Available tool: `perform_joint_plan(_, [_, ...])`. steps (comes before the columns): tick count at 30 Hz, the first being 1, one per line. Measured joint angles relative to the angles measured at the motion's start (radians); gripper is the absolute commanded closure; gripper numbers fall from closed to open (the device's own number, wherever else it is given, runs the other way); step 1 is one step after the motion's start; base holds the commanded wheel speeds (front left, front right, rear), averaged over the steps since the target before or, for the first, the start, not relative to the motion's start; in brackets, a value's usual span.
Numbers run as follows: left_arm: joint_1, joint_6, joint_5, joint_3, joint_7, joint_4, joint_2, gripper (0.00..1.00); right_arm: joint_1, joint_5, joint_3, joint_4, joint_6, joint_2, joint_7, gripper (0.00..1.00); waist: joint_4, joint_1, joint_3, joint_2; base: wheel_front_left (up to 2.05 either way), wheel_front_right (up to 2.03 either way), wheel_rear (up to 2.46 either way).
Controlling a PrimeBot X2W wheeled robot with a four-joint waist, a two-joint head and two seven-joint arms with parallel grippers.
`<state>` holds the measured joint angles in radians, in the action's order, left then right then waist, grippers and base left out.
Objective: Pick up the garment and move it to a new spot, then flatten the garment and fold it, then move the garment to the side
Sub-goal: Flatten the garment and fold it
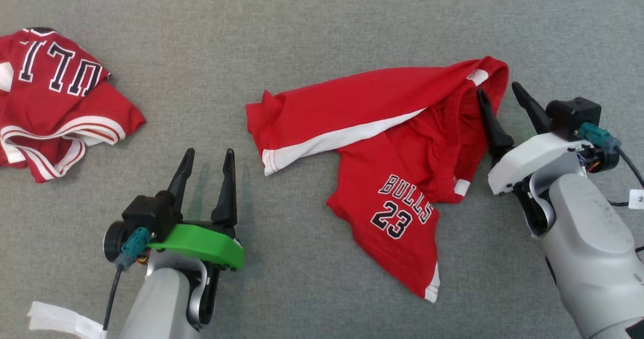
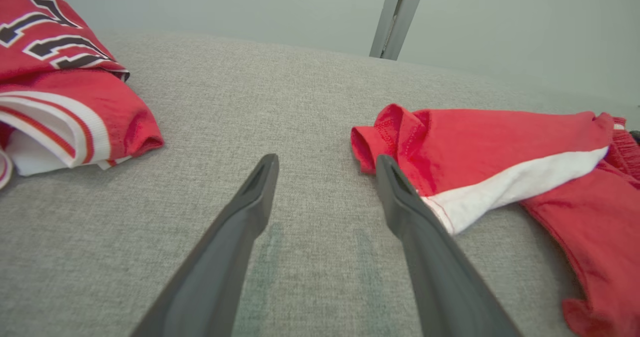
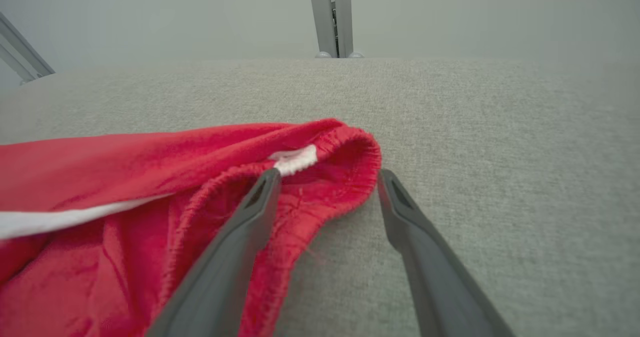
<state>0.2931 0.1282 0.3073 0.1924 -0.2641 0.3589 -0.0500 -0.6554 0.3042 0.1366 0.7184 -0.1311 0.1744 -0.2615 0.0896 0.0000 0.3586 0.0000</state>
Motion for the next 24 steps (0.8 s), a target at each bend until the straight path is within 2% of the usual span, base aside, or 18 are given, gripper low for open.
perform_joint_plan(10, [-0.024, 0.001, 0.000, 0.000, 0.000, 0.002, 0.000, 0.00, 0.175, -0.112, 0.007, -0.203, 0.000, -0.036, 0.000, 0.00, -0.024, 0.0000, -0.050, 0.0000, 0.00, 0.00, 0.00])
perform_joint_plan(14, [-0.042, 0.001, 0.000, -0.002, 0.000, 0.002, 0.000, 0.00, 0.271, -0.117, 0.076, -0.324, 0.000, -0.048, -0.001, 0.00, -0.018, 0.0000, -0.064, 0.0000, 0.00, 0.00, 0.00])
perform_joint_plan(24, [-0.081, 0.001, -0.001, -0.006, 0.000, 0.007, 0.000, 0.00, 0.404, -0.086, 0.169, -0.359, 0.000, -0.015, -0.002, 0.00, -0.021, 0.0000, -0.100, 0.0000, 0.00, 0.00, 0.00])
